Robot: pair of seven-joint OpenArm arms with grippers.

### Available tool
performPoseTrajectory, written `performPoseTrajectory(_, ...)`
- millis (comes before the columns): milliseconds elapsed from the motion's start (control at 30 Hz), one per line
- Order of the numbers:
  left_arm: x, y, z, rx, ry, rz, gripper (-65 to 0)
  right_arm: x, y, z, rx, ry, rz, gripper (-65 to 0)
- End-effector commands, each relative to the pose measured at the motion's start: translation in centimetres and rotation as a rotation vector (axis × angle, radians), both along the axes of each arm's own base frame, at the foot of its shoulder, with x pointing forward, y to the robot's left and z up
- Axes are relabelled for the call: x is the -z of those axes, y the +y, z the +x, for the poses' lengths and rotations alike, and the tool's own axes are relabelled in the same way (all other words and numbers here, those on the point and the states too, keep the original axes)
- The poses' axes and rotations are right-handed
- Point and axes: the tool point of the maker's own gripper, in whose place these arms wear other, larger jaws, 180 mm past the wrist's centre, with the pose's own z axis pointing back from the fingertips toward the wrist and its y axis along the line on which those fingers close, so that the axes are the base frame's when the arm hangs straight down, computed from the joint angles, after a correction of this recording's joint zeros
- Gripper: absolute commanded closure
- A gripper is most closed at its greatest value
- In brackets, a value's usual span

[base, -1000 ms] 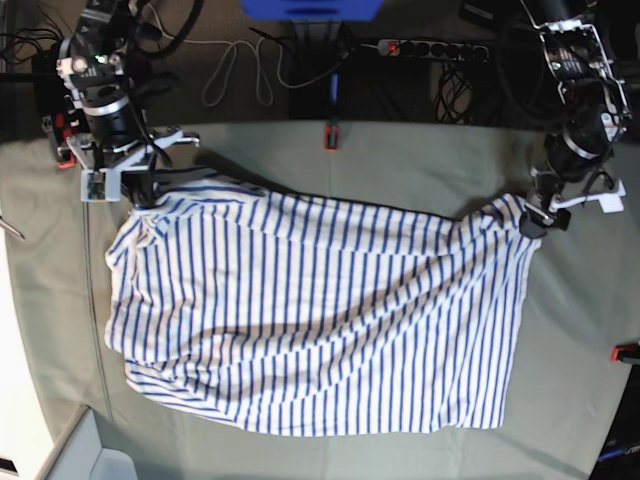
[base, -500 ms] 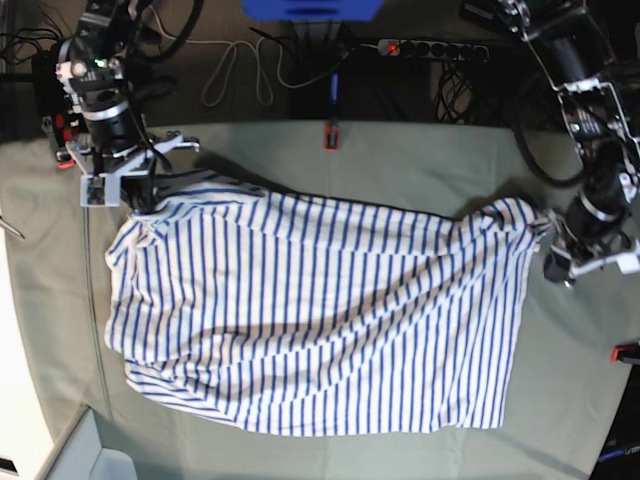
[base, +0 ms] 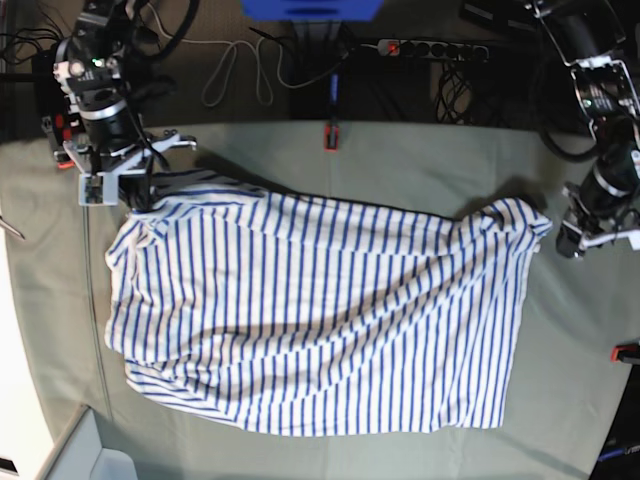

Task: Layout the t-shirt on the table in an organized manner, then fold the t-shirt properly
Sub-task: 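Hold the shirt with the right gripper and regrasp its corner with the left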

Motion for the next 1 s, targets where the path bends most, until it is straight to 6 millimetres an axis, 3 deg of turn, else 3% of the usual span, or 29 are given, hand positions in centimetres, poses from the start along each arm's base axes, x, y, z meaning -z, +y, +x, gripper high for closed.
performPoseTrajectory(0,-1.4,0.7,0.6,-0.010,-0.046,0.016,-16.5,-1.0,0.0,0.5,-0.003,-0.043,0.004,0.0)
performPoseTrajectory(100,-0.2,0.7,-0.8,-0.013,-0.010,0.016,-28.7,-0.9,0.0,0.4,-0.001,-0.041,0.005,0.0)
performPoseTrajectory(300,2.6,0.5,-1.7,-0.037,0.052,-0.039,-27.9,-0.9,0.1,0.5,-0.002,-0.040,0.008,0.0)
performPoseTrajectory(567,4.1,0.2,-1.4,-0.050,0.080,-0.083,-21.6,-0.9,0.0,0.4,0.000,-0.040,0.004,0.0)
performPoseTrajectory(733,3.7,0.2,-1.3,-0.050,0.067,-0.087,0.0,-0.9,0.0,0.4,0.000,-0.040,0.004,0.0)
performPoseTrajectory(800,3.6,0.2,-1.3,-0.046,0.068,-0.087,-0.4,-0.9,0.0,0.4,0.000,-0.040,0.005,0.0)
performPoseTrajectory(867,3.0,0.4,-2.3,-0.053,0.051,-0.088,0.0,-0.9,0.0,0.4,0.000,-0.040,0.005,0.0)
performPoseTrajectory(967,1.1,1.1,-5.5,-0.081,0.003,-0.105,-0.2,-0.9,0.0,0.5,0.000,-0.042,0.004,0.0)
